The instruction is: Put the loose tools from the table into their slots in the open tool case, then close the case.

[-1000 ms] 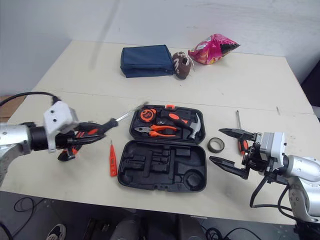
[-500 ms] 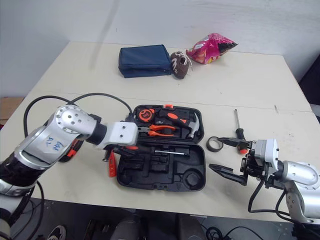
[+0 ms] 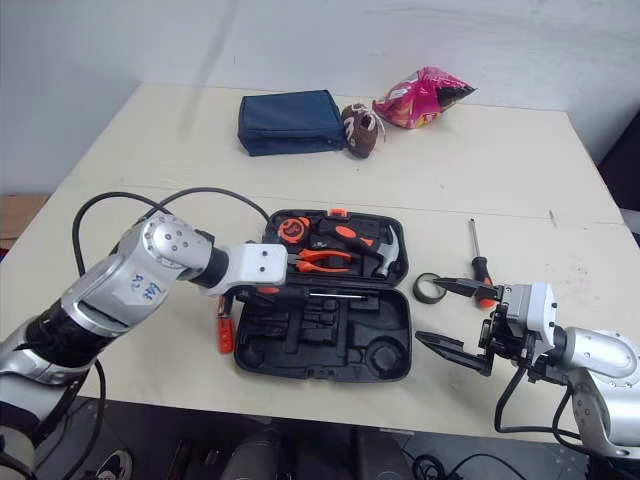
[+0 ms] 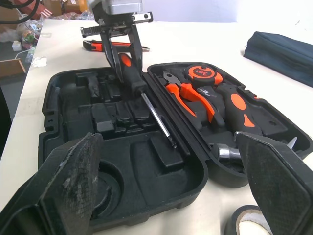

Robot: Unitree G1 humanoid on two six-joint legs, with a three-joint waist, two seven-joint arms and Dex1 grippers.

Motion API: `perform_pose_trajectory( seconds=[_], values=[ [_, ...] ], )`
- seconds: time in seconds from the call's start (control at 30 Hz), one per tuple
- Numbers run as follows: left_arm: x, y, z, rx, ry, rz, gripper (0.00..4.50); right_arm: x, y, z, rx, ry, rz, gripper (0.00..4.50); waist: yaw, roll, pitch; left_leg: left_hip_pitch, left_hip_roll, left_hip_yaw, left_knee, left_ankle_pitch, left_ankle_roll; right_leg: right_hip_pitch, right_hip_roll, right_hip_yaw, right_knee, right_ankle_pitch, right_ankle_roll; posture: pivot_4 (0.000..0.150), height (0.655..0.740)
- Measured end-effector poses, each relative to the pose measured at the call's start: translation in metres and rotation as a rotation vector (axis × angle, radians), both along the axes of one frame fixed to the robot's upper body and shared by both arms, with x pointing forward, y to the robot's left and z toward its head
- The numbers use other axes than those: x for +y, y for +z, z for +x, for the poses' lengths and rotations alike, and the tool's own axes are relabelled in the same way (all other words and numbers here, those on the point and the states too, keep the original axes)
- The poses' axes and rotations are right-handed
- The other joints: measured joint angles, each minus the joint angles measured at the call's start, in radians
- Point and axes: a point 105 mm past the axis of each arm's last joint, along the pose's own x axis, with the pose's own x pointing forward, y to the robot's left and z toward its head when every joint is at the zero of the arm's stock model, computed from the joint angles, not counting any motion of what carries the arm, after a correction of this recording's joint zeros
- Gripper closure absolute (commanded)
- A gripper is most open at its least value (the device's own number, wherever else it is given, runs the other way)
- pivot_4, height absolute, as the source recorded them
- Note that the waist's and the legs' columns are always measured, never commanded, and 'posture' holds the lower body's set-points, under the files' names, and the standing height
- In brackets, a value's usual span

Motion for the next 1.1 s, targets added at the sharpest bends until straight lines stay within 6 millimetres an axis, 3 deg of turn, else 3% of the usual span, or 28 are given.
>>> perform_pose_trajectory(
  seconds=[0.6, 0.77, 0.93, 1.07, 1.1],
  values=[
    [-0.016, -0.005, 0.004, -0.03, -0.052, 0.006, 3.71, 0.004, 0.005, -0.001, -0.023, -0.001, -0.001, 0.0, 0.0, 0.0, 0.0, 0.0, 0.0, 0.0, 0.001, 0.0, 0.0, 0.0, 0.0, 0.0, 0.002, 0.0, 0.0, 0.15, 0.74],
    [-0.023, -0.005, 0.001, -0.021, -0.077, -0.014, 1.39, 0.004, 0.004, -0.001, -0.02, -0.007, 0.0, 0.0, 0.001, 0.0, 0.0, 0.0, 0.0, 0.0, 0.001, 0.0, 0.0, 0.0, 0.0, 0.0, 0.002, 0.0, 0.0, 0.15, 0.74],
    [-0.03, 0.024, -0.006, -0.07, -0.125, -0.08, 1.39, 0.006, 0.003, -0.004, -0.003, 0.002, 0.005, 0.0, -0.001, 0.0, 0.0, 0.0, 0.0, 0.0, 0.001, 0.0, 0.0, 0.0, 0.0, 0.0, 0.002, 0.0, 0.0, 0.15, 0.74],
    [-0.022, 0.045, -0.019, -0.057, -0.145, -0.129, 1.39, 0.008, 0.004, -0.005, 0.002, 0.007, 0.007, 0.0, -0.001, 0.0, 0.0, 0.001, 0.0, 0.0, 0.002, 0.0, 0.0, 0.0, 0.0, 0.0, 0.003, 0.0, 0.0, 0.15, 0.74],
    [-0.022, 0.048, -0.022, -0.044, -0.146, -0.176, 1.63, 0.008, 0.004, -0.005, 0.004, 0.009, 0.01, 0.0, 0.0, 0.0, 0.0, 0.001, 0.0, 0.0, 0.002, 0.0, 0.0, 0.0, 0.0, 0.0, 0.003, 0.0, 0.0, 0.15, 0.74]
  ],
)
